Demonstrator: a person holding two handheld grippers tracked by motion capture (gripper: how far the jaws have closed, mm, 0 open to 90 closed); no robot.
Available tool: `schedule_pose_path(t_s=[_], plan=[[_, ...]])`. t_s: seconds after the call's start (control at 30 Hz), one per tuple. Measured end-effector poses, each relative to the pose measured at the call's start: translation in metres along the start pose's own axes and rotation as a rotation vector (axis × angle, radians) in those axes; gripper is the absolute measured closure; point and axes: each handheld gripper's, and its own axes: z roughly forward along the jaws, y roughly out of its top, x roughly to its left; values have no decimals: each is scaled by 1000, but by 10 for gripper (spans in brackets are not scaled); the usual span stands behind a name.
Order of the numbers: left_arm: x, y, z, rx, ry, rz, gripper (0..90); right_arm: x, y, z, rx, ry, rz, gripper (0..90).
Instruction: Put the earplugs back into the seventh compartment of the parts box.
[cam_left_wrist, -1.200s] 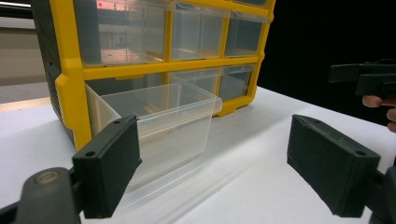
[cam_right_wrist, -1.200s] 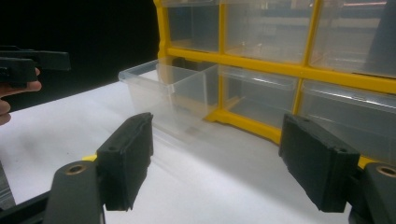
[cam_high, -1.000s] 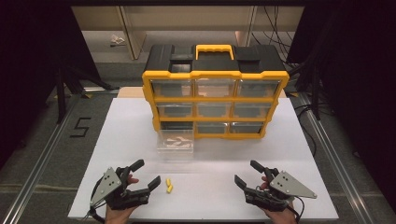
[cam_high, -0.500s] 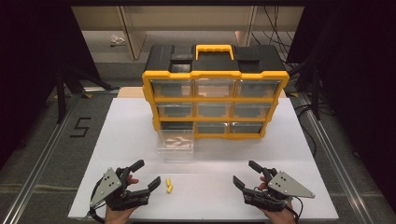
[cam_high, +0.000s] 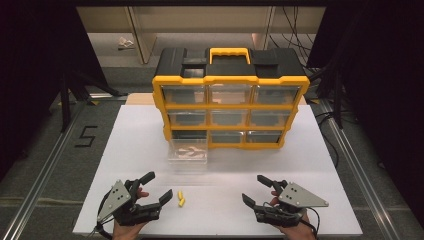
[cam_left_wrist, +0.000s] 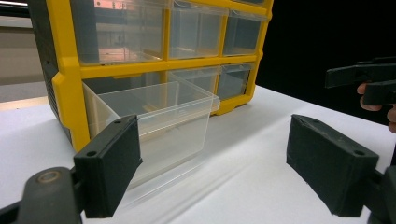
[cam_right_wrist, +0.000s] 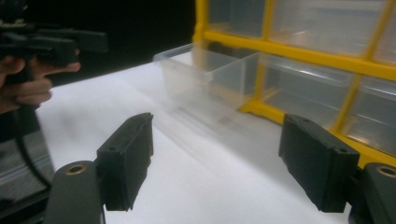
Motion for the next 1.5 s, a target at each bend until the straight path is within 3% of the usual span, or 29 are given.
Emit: schedule_pose_path(t_s=[0.07,0.47,1.5], plan=[[0,0,0,2,0,1,174,4,4,4,26,24,-41,280],[0,0,0,4,1,3,176,13,18,27,149,144,-112,297],[-1,0,-1,-3,6,9,177,40,36,84,325,304,-279,339]])
